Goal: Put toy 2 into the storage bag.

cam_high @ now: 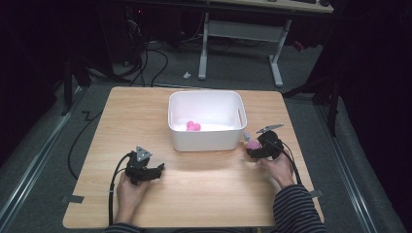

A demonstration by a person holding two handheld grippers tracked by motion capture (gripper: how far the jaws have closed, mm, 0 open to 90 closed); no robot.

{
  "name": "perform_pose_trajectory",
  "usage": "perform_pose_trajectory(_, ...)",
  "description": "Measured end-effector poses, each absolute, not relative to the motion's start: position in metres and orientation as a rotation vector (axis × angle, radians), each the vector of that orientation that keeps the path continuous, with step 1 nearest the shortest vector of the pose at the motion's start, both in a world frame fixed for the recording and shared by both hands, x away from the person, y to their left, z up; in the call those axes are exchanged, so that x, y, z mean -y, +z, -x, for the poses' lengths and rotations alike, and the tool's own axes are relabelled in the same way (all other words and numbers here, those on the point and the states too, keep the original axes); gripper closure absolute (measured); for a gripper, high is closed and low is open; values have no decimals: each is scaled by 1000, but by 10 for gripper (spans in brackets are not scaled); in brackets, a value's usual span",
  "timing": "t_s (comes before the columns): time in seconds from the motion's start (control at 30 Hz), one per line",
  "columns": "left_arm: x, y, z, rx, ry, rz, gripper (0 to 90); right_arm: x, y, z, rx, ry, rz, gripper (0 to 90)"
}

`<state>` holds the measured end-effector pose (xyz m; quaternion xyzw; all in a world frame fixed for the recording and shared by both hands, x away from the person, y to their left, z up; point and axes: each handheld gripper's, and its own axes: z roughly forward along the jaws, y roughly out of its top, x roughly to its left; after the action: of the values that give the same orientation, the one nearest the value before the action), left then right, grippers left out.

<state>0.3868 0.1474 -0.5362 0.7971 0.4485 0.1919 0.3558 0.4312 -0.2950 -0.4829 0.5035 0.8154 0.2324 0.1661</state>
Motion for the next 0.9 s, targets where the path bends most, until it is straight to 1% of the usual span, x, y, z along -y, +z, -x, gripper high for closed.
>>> perform_pose_trajectory(0.27,-147,-536,-387,-1159,496,-2057,249,294,-489,-434,-2348,655,-1443,330)
perform_pose_trajectory(0.6,-147,-536,-387,-1158,496,-2059,249,296,-485,-430,-2370,637,-1428,339)
perform_pose_trajectory(0.9,-148,-536,-387,-1161,498,-2056,253,307,-470,-420,-2363,705,-1435,341)
